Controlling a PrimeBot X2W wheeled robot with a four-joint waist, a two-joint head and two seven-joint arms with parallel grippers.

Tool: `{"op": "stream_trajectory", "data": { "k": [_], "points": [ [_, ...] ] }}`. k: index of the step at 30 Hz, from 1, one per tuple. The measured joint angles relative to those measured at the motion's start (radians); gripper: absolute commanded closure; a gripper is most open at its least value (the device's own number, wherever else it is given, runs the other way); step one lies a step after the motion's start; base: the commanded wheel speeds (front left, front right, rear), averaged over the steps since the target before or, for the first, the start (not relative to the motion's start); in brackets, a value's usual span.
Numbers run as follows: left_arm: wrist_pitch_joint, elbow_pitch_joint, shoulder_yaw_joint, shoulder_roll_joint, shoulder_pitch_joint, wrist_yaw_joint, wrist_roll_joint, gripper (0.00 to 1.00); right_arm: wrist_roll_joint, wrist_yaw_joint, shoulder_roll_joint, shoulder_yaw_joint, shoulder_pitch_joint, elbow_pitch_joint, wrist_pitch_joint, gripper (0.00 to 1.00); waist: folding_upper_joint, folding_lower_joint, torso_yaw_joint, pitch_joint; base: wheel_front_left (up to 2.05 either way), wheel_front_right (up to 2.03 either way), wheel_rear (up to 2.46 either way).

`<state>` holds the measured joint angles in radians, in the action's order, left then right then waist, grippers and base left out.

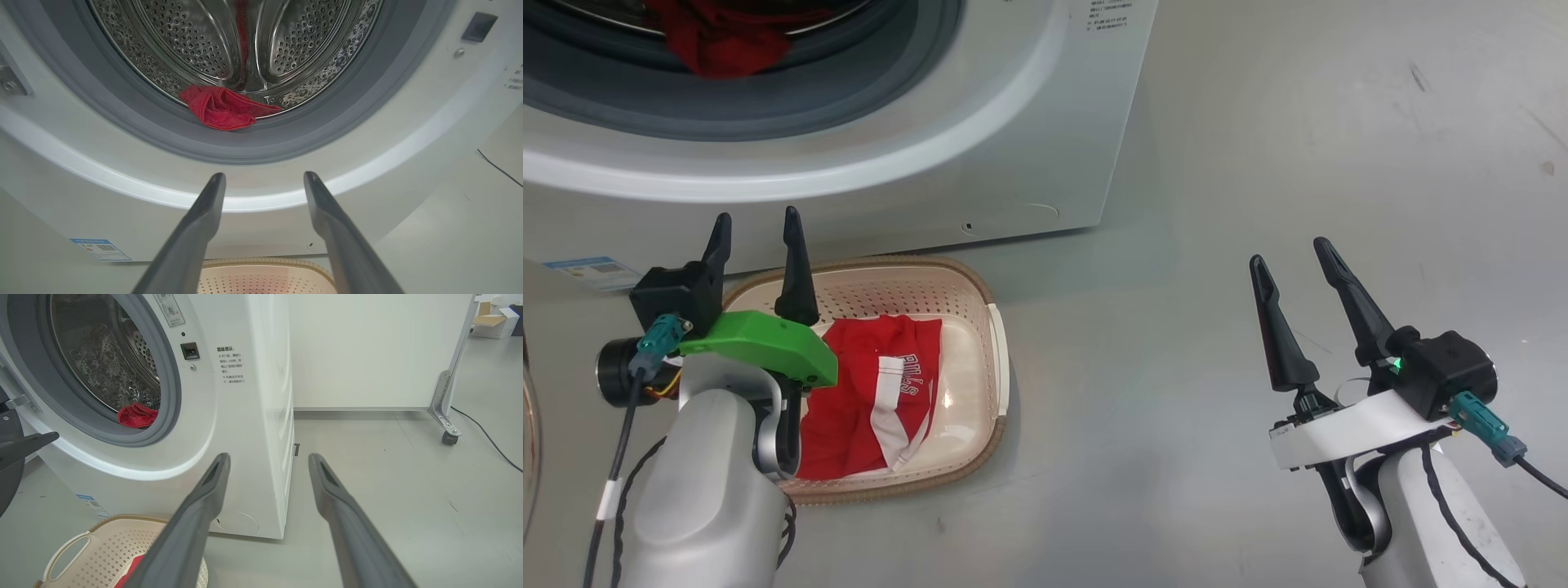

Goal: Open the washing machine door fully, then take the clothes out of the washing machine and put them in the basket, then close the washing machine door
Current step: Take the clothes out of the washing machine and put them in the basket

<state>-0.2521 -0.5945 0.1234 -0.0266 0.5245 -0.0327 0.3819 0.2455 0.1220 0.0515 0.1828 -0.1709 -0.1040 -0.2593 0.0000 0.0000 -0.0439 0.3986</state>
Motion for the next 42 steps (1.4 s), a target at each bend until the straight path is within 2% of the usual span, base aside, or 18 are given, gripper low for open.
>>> {"op": "stream_trajectory", "data": {
  "k": [7,23,42],
  "points": [
    [0.000,0.091,0.016,0.000,-0.052,0.009,-0.032,0.00,-0.002,0.000,-0.001,-0.021,0.042,-0.012,0.000,0.00,0.0000,0.0000,0.014,-0.070,0.00,0.00,0.00],
    [0.000,0.201,0.045,-0.001,-0.203,0.010,-0.067,0.00,-0.008,0.000,-0.003,-0.035,0.127,-0.029,0.000,0.00,0.0000,0.0000,0.036,-0.205,0.00,0.00,0.00],
    [0.000,0.306,0.077,-0.005,-0.396,-0.024,-0.074,0.00,-0.016,-0.011,-0.007,-0.048,0.206,-0.017,0.000,0.00,0.0000,0.0001,0.076,-0.287,0.00,0.00,0.00]
  ]
}}
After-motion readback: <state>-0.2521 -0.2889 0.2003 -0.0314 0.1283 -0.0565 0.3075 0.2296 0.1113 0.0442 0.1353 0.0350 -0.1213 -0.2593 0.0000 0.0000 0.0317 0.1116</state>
